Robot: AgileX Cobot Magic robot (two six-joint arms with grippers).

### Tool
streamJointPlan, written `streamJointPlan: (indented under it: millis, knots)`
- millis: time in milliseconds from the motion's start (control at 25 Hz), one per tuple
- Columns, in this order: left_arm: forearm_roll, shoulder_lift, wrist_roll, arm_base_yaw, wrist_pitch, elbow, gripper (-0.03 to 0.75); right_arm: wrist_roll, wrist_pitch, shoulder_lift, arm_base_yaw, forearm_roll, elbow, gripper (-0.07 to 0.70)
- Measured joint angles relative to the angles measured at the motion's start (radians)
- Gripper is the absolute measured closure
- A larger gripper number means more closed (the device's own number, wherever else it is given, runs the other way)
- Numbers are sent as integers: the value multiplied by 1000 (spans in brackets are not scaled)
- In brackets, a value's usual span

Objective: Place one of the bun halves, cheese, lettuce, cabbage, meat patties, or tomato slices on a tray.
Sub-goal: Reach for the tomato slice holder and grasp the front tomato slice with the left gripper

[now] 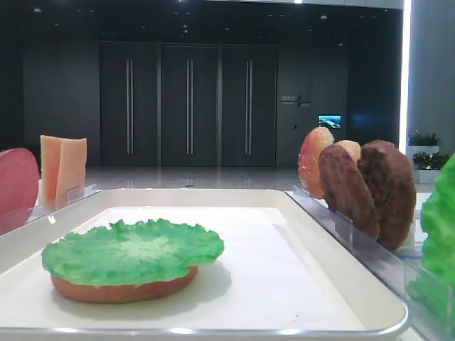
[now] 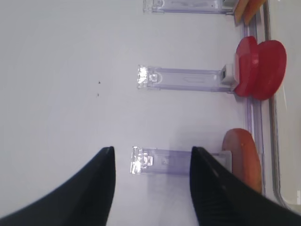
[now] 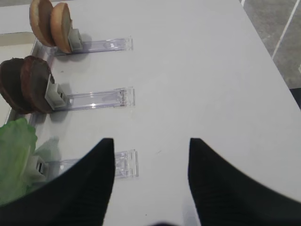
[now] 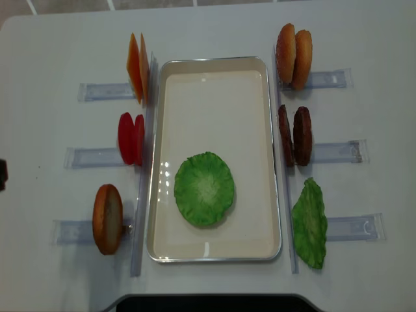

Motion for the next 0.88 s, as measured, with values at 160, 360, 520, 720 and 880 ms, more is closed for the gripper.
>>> streamJointPlan:
  millis: [160,360,520,720,880]
  knots:
    - [9,239,-20,0,-13,-108,324,0,0,0,0,0,0,285]
    - [9,476,-37,0,-29,-214,324,0,0,0,0,0,0,286]
    - [9,605,-42,0,-64,-265,324,0,0,0,0,0,0,286]
    - [9,703,-43,0,-73,-296,321,0,0,0,0,0,0,286]
    - [23,721,-67,-48,-81,-302,283,0,0,0,0,0,0,286]
